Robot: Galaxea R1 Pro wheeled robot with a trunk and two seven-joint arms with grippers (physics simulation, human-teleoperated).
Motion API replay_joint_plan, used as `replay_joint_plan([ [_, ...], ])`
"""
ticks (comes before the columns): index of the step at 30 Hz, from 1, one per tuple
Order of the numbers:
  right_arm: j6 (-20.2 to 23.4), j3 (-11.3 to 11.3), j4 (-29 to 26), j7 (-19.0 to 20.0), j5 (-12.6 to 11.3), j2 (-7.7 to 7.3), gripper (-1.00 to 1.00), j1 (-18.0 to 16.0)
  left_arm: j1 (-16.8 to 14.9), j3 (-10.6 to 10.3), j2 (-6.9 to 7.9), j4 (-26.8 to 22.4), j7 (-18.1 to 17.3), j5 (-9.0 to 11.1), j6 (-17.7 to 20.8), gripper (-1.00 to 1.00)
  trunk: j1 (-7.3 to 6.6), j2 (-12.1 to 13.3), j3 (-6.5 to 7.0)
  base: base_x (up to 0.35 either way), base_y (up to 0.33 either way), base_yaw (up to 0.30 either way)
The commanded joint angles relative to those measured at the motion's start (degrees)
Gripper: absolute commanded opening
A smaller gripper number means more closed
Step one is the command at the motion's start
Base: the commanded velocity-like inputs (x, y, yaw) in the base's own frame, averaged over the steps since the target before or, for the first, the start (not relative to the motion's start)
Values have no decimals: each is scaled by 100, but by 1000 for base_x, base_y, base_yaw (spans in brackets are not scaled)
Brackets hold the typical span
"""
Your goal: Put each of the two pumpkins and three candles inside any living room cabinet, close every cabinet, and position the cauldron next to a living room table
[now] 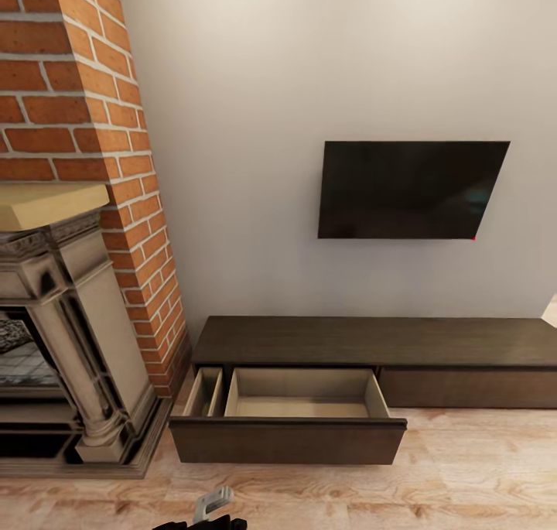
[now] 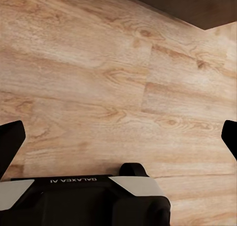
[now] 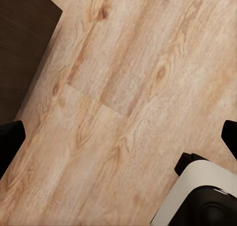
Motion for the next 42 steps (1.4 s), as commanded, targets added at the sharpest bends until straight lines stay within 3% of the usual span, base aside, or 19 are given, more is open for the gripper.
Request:
replay_joint_plan([
  [1, -14, -46, 18, 44, 5, -1, 100, -8, -3, -20, 3, -6, 1, 31, 25, 100, -21, 35, 10, 0, 0, 0],
  [42, -29, -41, -28, 63, 5, 71, 100, -8, -3, -37, -30, 0, 54, 43, 25, 100, -922, 1679, 746, 0, 0, 0],
])
